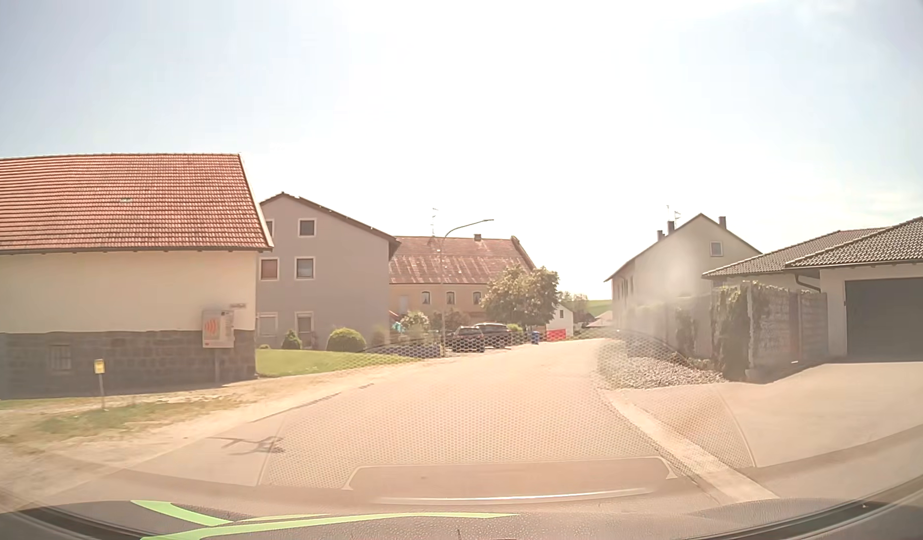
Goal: Follow the waypoints while adhering to traffic rules and regulations
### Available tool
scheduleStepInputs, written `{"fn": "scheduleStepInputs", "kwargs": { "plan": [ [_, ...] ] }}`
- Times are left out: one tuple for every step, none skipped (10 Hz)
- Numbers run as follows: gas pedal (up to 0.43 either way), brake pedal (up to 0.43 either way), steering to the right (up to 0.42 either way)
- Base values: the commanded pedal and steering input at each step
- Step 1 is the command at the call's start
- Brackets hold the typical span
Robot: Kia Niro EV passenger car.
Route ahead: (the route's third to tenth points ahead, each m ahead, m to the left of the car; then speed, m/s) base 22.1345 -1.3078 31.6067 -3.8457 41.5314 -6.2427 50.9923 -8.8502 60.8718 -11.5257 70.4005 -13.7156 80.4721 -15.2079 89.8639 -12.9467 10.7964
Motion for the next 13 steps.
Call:
{"fn": "scheduleStepInputs", "kwargs": {
  "plan": [
    [0.11, 0.0, 0.069],
    [0.11, 0.0, 0.065],
    [0.11, 0.0, 0.061],
    [0.11, 0.0, 0.057],
    [0.11, 0.0, 0.055],
    [0.11, 0.0, 0.052],
    [0.11, 0.0, 0.05],
    [0.11, 0.0, 0.049],
    [0.11, 0.0, 0.047],
    [0.11, 0.0, 0.044],
    [0.11, 0.0, 0.041],
    [0.11, 0.0, 0.037],
    [0.11, 0.0, 0.034]
  ]
}}
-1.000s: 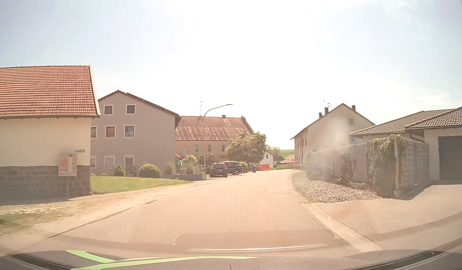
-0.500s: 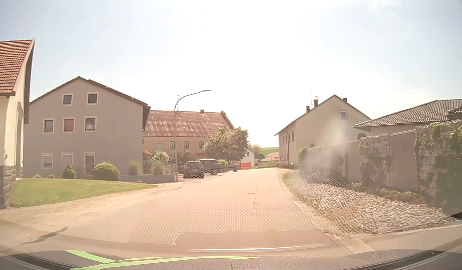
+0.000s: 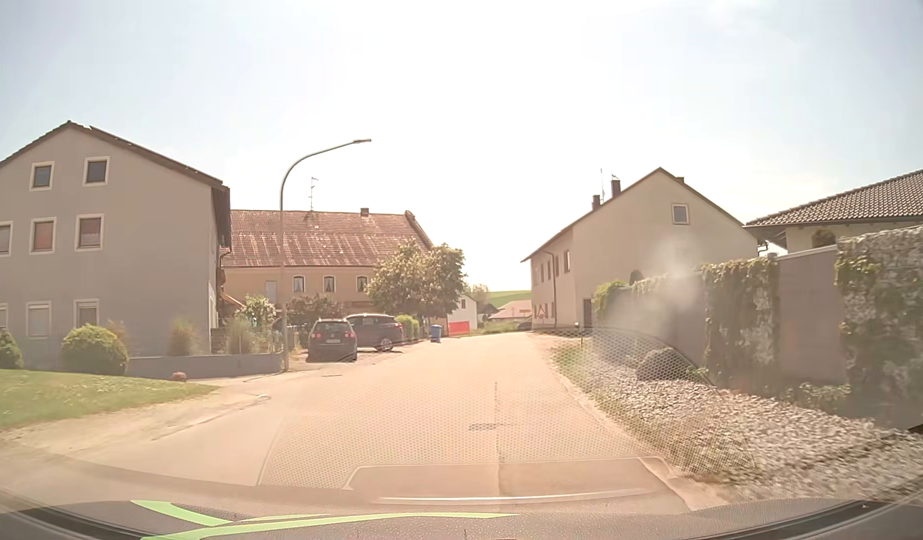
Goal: Follow the waypoints while adhering to traffic rules and regulations
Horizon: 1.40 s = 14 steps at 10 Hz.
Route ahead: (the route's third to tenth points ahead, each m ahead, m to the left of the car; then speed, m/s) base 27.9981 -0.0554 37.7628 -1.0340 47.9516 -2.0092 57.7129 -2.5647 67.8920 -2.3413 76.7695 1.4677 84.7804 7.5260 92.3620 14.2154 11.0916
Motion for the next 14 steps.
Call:
{"fn": "scheduleStepInputs", "kwargs": {
  "plan": [
    [0.098, 0.0, 0.031],
    [0.098, 0.0, 0.028],
    [0.098, 0.0, 0.024],
    [0.098, 0.0, 0.021],
    [0.087, 0.0, 0.016],
    [0.079, 0.0, 0.014],
    [0.079, 0.0, 0.014],
    [0.067, 0.0, 0.013],
    [0.0, 0.0, 0.014],
    [0.0, 0.0, 0.013],
    [0.0, 0.0, 0.014],
    [0.0, 0.0, 0.014],
    [0.0, 0.0, 0.012],
    [0.0, 0.0, 0.011]
  ]
}}
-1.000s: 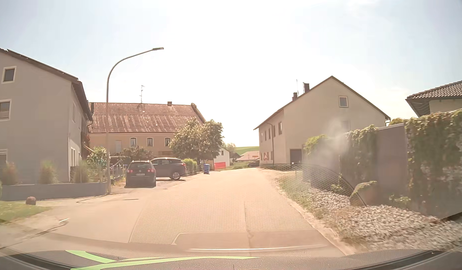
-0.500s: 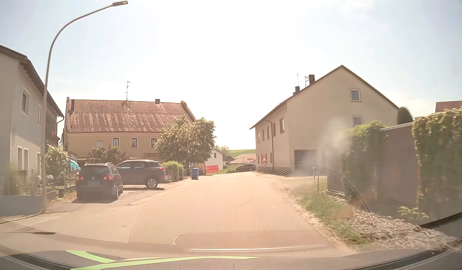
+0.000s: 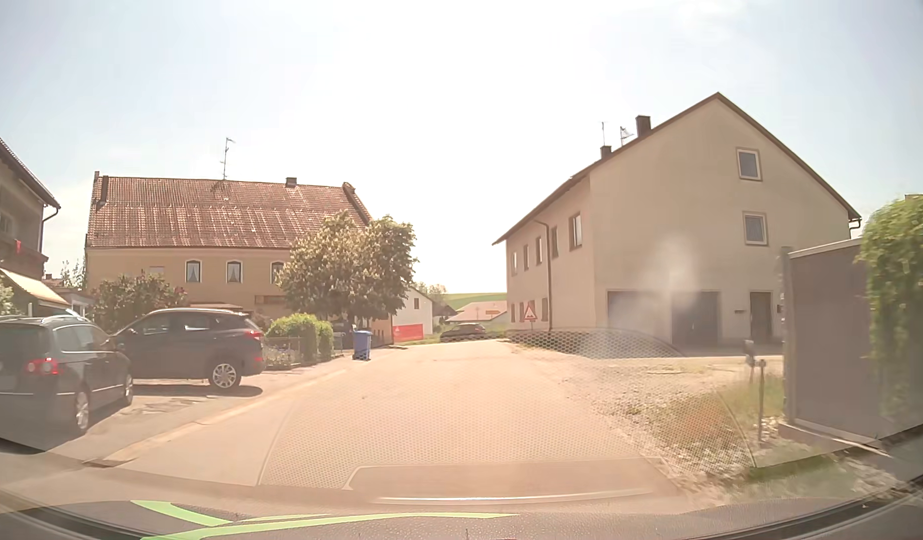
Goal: Follow the waypoints while adhering to traffic rules and regulations
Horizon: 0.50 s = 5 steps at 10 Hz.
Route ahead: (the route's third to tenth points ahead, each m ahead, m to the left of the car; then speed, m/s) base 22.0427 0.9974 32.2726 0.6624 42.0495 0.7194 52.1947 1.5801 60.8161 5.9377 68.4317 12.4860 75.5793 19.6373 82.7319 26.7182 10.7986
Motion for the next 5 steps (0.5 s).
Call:
{"fn": "scheduleStepInputs", "kwargs": {
  "plan": [
    [0.0, 0.0, 0.011],
    [0.0, 0.0, 0.011],
    [0.0, 0.0, 0.01],
    [0.0, 0.0, 0.009],
    [0.0, 0.0, 0.008]
  ]
}}
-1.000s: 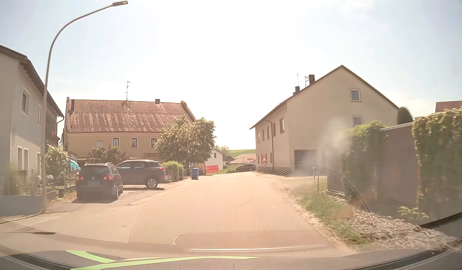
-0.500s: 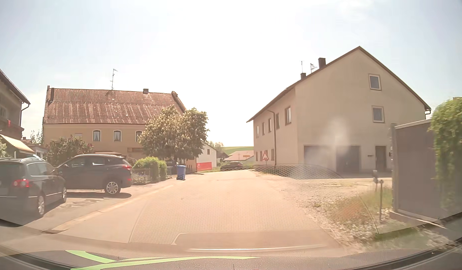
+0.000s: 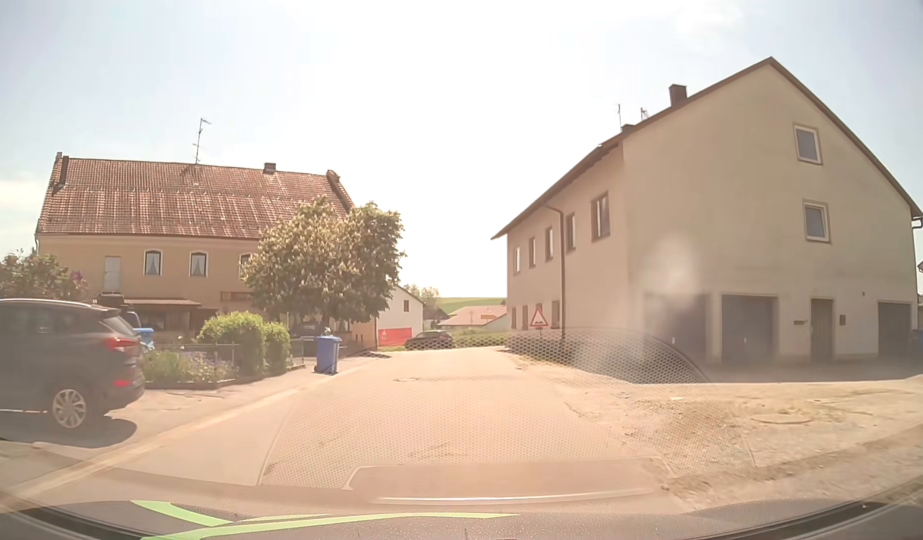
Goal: Follow the waypoints while adhering to traffic rules and regulations
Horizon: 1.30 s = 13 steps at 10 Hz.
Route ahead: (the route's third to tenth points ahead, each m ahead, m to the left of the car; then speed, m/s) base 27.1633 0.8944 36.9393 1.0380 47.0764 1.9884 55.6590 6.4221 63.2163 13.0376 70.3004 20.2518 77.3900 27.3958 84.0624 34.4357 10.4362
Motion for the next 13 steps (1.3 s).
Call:
{"fn": "scheduleStepInputs", "kwargs": {
  "plan": [
    [0.0, 0.0, 0.004],
    [0.0, 0.0, 0.002],
    [0.0, 0.0, 0.001],
    [0.0, 0.0, 0.0],
    [0.0, 0.0, -0.001],
    [0.0, 0.0, -0.001],
    [0.0, 0.0, -0.002],
    [0.0, 0.0, -0.002],
    [0.0, 0.0, -0.001],
    [0.0, 0.0, -0.001],
    [0.0, 0.0, -0.001],
    [0.0, 0.0, 0.0],
    [0.0, 0.0, 0.003]
  ]
}}
